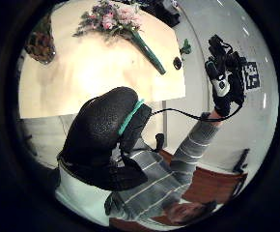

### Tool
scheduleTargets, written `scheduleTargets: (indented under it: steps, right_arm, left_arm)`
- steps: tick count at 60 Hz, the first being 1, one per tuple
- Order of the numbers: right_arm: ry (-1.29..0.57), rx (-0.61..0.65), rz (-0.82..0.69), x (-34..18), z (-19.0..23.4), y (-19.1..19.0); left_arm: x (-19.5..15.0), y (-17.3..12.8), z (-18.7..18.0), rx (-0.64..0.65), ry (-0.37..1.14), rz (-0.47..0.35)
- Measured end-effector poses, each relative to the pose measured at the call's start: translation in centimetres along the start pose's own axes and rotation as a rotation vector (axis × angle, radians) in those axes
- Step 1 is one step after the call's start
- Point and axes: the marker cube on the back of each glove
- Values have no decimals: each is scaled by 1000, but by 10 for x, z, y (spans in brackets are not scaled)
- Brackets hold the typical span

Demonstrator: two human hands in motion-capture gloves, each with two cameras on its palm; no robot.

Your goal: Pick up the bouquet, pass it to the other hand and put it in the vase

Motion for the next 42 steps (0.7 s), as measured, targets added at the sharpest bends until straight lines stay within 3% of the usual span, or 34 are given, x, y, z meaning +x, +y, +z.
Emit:
scheduleTargets:
  steps: [19,27,34,42]
  right_arm:
    - [12,39,-9,14,-5,-6]
    - [8,66,-16,10,-16,7]
    - [8,35,36,37,4,-44]
    - [27,50,76,47,4,-65]
  left_arm:
    - [2,2,-1,14,-13,-3]
    - [-7,-14,9,16,-7,-7]
    - [-6,-5,8,-3,7,-7]
    - [-8,-12,13,-7,7,12]
